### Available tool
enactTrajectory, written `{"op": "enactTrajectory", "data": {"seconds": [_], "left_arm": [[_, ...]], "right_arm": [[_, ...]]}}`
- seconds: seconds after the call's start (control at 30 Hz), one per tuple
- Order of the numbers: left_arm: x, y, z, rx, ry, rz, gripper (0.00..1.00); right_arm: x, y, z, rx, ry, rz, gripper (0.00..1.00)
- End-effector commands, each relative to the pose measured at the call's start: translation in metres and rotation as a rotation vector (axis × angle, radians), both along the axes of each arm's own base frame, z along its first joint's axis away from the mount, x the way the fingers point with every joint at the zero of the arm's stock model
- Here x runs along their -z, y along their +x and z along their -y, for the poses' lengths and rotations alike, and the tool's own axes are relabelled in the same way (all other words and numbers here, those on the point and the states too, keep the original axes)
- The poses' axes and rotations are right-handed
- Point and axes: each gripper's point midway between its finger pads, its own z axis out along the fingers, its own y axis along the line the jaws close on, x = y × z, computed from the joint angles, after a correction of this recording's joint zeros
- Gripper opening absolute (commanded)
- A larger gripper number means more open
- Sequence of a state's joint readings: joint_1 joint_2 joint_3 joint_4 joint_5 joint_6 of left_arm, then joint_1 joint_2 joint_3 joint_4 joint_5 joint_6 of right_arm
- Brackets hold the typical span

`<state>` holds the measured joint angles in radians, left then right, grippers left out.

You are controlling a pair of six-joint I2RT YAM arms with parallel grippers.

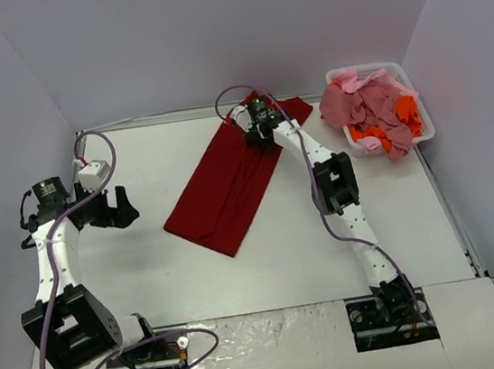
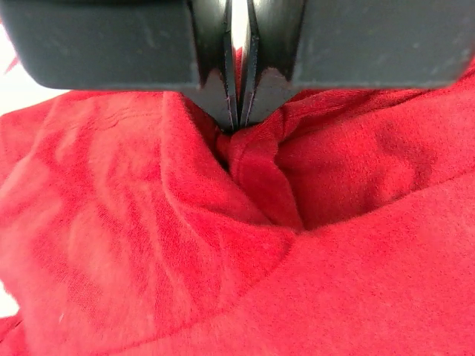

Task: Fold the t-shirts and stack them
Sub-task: Rotate the tshirt 90 degrees

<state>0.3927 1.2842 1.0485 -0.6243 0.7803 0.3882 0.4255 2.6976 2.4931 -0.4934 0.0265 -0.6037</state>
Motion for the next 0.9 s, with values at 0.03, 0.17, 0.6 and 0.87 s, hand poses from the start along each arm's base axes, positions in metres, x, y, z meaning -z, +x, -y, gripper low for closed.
{"op": "enactTrajectory", "data": {"seconds": [0.03, 0.17, 0.6, 0.87], "left_arm": [[-0.003, 0.004, 0.001, 0.021, 0.003, 0.005, 0.94], [0.003, 0.004, 0.002, 0.030, -0.002, -0.015, 0.94], [-0.015, -0.001, 0.011, 0.056, -0.007, 0.038, 0.94], [-0.023, -0.003, 0.014, 0.059, -0.005, 0.060, 0.94]], "right_arm": [[0.024, 0.009, -0.015, -0.101, -0.084, 0.049, 0.00], [0.012, 0.016, -0.018, -0.083, -0.062, 0.102, 0.00], [-0.128, -0.039, -0.029, -0.063, 0.025, 0.219, 0.00], [-0.151, -0.098, -0.060, -0.137, 0.123, 0.156, 0.00]]}}
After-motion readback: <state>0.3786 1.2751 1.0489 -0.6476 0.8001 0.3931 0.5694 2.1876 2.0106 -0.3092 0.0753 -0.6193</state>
